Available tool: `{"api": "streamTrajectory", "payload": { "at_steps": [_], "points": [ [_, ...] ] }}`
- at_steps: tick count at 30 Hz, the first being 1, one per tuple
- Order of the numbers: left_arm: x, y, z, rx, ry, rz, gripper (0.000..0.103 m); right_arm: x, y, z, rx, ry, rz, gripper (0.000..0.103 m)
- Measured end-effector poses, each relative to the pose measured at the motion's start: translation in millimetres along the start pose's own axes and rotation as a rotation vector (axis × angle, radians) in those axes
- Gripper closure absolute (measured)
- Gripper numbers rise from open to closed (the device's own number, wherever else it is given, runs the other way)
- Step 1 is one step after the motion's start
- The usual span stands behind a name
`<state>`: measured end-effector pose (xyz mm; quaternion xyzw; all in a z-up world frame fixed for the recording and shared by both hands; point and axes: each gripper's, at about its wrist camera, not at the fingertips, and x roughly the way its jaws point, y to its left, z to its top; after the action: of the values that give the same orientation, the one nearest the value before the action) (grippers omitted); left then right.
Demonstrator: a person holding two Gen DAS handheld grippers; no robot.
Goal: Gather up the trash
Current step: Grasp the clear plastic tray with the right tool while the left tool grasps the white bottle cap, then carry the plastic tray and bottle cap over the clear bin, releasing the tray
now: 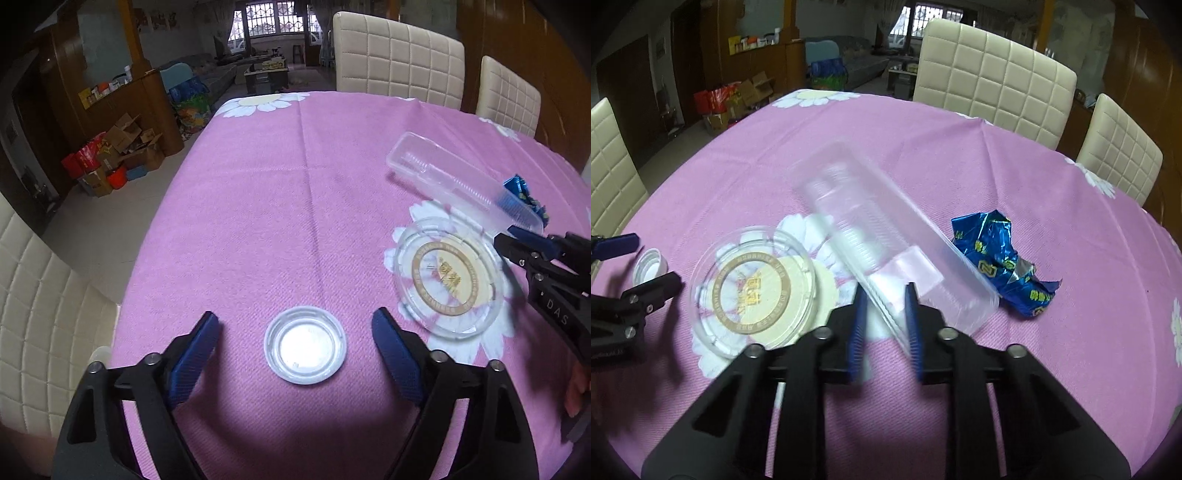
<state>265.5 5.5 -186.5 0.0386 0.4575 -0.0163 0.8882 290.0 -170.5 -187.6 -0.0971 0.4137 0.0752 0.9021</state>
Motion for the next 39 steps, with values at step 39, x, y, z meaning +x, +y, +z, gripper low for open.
{"api": "streamTrajectory", "payload": {
  "at_steps": [39],
  "points": [
    [-159.0, 88.1, -112.9, -0.062, -0.200, 0.107, 0.064, -157.7, 150.5, -57.4, -0.229, -0.156, 0.129, 0.099]
  ]
}}
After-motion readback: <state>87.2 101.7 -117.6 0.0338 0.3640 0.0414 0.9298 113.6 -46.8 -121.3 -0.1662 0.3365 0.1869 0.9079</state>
